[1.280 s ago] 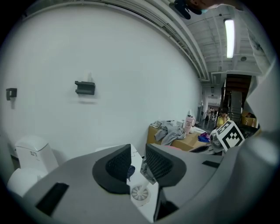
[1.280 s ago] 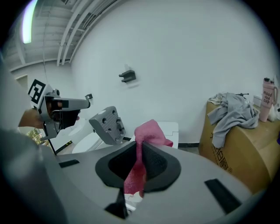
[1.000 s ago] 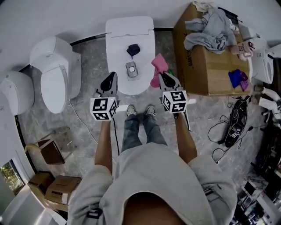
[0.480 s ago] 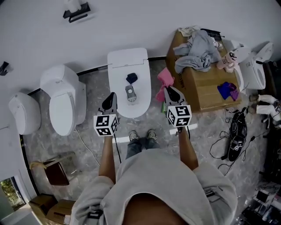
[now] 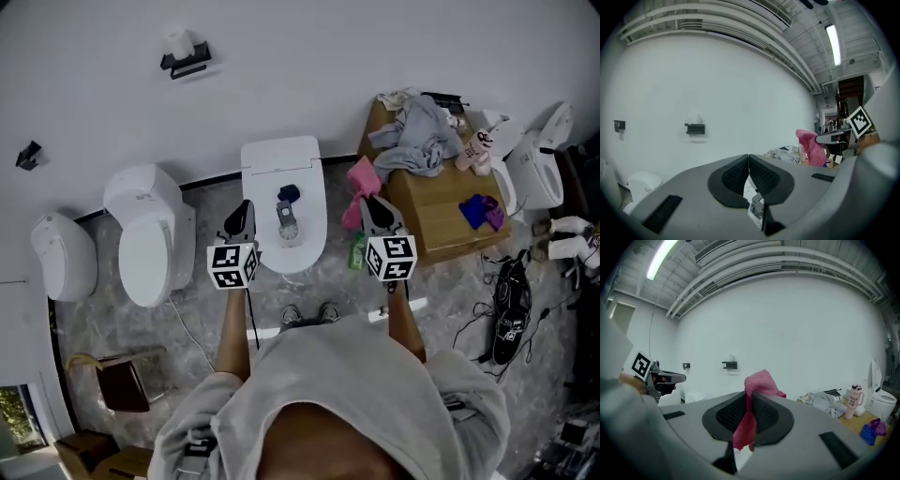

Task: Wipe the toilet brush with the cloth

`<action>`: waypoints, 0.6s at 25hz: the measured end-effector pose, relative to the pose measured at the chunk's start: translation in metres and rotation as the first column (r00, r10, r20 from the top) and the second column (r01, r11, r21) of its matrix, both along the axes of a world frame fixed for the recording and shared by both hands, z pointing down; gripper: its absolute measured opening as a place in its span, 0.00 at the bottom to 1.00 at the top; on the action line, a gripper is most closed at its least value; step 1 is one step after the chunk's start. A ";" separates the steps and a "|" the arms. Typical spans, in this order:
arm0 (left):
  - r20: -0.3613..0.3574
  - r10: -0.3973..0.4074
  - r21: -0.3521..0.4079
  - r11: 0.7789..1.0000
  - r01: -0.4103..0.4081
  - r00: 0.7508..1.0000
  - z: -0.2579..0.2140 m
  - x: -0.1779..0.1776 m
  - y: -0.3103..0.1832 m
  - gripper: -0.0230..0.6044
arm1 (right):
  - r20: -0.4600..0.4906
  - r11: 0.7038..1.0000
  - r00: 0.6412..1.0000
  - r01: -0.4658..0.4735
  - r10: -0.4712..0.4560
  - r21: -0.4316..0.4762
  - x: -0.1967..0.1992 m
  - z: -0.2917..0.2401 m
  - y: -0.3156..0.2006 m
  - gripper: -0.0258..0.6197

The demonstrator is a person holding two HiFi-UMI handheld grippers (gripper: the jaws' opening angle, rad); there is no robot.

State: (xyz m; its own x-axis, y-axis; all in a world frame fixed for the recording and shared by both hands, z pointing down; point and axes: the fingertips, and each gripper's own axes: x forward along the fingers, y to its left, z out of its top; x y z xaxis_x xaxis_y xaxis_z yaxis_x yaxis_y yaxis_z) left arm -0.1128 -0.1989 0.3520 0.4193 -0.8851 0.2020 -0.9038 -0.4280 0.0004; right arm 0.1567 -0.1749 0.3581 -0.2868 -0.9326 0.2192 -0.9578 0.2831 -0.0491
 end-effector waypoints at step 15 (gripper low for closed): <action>0.035 -0.031 -0.013 0.999 0.032 0.999 0.011 -0.013 0.011 0.07 | -0.023 1.000 0.999 -0.026 0.026 0.002 0.015 -0.002 0.008 0.13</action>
